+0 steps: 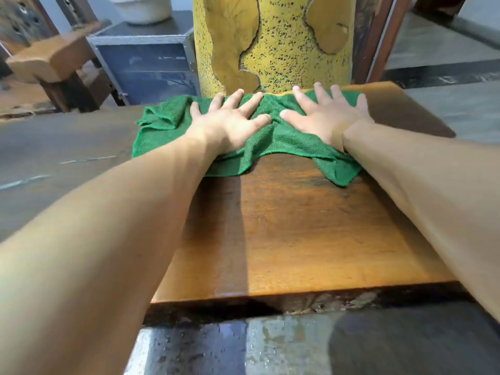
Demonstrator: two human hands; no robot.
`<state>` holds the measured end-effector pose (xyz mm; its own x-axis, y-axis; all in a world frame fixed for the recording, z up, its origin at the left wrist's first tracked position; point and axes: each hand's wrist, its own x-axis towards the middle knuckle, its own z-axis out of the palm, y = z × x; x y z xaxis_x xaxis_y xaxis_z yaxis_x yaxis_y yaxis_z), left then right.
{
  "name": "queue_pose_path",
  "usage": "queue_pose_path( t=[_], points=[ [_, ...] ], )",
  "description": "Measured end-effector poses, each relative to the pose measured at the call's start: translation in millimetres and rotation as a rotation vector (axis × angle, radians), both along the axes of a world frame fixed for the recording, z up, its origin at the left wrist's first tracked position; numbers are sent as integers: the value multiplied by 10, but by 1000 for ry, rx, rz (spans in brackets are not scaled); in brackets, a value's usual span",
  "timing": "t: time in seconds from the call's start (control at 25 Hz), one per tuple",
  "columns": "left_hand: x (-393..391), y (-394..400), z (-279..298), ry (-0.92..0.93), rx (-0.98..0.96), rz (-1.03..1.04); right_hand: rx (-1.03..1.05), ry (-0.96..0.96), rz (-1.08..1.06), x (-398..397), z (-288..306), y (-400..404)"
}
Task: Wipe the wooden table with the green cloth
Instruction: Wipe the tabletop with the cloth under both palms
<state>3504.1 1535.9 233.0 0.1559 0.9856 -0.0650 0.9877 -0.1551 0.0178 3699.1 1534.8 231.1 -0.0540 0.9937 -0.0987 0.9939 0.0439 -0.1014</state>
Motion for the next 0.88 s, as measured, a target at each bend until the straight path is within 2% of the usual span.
queue_pose_path(
  t=[0.24,0.6,0.88],
  points=[
    [189,-1202,-59,-5,-3,-21,-2,-28,42,62,-4,-1163],
    [171,-3575,31,-35,-81,-36,-62,-29,81,145,93,-3433],
    [115,-5078,44,-49,-148,-46,-87,-10,107,111,94,-4810]
  ],
)
